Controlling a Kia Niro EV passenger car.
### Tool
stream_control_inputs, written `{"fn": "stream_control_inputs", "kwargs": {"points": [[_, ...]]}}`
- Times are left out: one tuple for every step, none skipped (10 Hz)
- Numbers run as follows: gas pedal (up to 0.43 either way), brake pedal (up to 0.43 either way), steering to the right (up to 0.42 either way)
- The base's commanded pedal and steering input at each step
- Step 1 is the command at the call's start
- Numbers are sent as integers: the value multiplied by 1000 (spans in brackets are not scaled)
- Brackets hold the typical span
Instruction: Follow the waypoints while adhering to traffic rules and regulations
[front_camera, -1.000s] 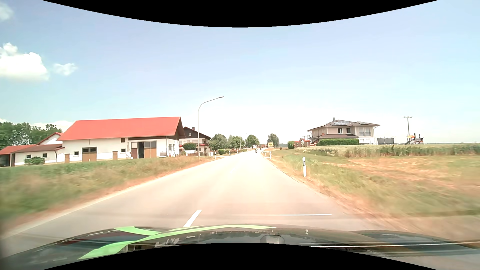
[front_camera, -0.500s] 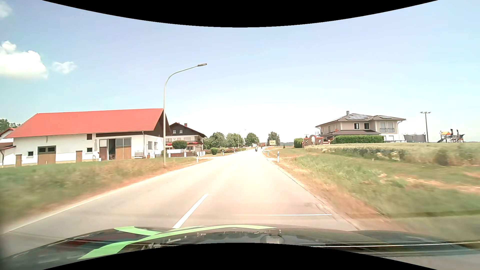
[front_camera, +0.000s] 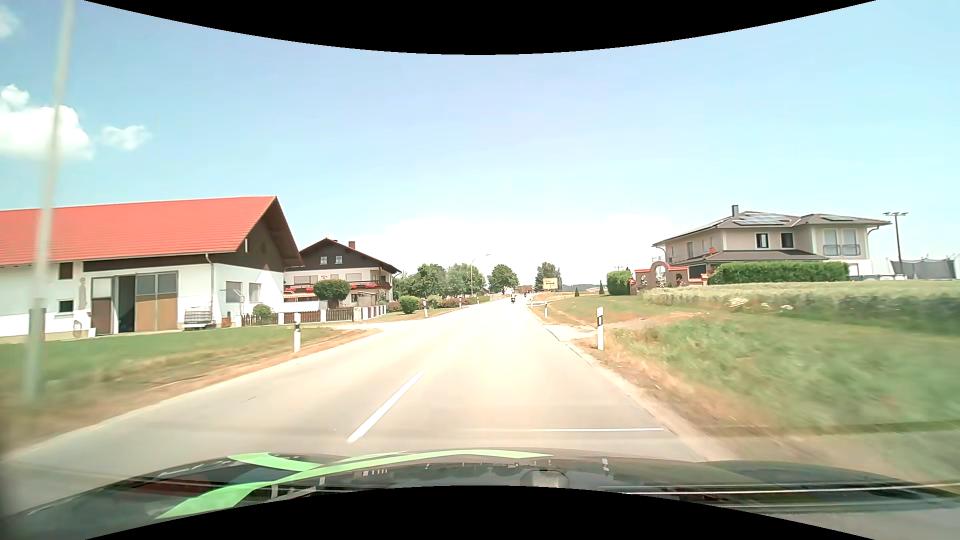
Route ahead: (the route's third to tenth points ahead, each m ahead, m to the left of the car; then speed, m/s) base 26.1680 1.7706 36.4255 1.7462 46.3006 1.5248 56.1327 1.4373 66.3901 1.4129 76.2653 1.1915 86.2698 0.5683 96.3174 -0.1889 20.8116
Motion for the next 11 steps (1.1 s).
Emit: {"fn": "stream_control_inputs", "kwargs": {"points": [[220, 0, -2], [220, 0, -2], [228, 0, -2], [228, 0, -2], [220, 0, -2], [169, 0, -2], [157, 0, -1], [150, 0, 1], [138, 0, 2], [110, 0, 2], [79, 0, 3]]}}
